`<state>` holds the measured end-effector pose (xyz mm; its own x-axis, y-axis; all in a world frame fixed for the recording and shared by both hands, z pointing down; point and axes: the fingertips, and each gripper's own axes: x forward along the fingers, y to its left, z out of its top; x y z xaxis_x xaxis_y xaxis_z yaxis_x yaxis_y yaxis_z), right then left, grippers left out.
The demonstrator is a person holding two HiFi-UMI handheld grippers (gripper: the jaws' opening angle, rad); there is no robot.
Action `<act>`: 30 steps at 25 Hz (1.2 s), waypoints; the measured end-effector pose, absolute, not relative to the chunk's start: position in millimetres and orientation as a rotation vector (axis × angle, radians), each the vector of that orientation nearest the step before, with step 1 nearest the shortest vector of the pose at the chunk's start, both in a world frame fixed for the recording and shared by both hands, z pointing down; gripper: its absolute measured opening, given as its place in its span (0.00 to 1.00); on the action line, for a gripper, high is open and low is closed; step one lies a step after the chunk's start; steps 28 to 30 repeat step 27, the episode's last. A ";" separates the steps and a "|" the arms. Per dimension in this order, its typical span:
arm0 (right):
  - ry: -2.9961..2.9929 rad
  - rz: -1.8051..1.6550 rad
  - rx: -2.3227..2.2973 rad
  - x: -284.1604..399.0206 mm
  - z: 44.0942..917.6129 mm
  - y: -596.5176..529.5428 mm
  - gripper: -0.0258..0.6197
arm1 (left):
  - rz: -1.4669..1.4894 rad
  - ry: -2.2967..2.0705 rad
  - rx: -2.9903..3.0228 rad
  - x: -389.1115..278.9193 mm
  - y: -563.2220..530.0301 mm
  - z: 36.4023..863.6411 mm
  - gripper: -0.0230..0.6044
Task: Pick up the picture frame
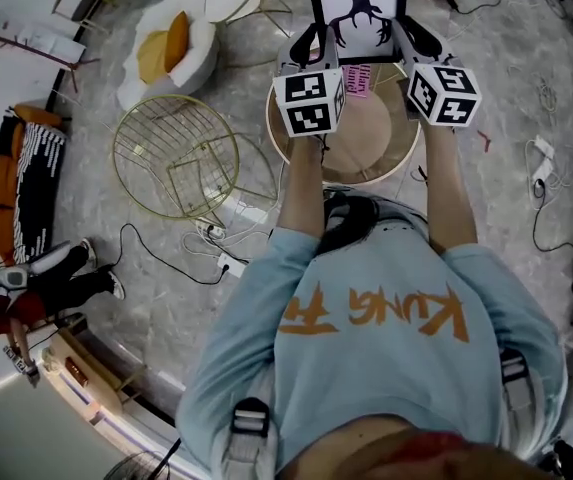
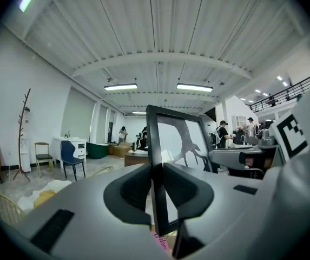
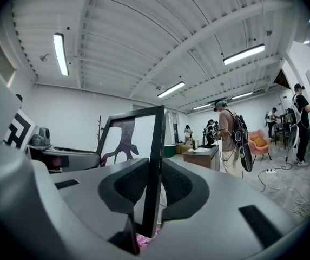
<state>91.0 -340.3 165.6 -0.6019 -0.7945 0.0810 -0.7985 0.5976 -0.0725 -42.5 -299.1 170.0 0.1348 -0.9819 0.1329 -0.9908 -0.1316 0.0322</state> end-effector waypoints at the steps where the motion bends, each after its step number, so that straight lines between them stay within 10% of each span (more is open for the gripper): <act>1: -2.779 0.152 1.381 89.7 162.5 -341.3 0.15 | 0.112 -1.993 2.289 -43.8 -299.8 166.6 0.17; 30: -2.797 0.061 1.373 85.0 153.3 -338.0 0.15 | 0.052 -2.003 2.330 -47.7 -295.5 162.2 0.17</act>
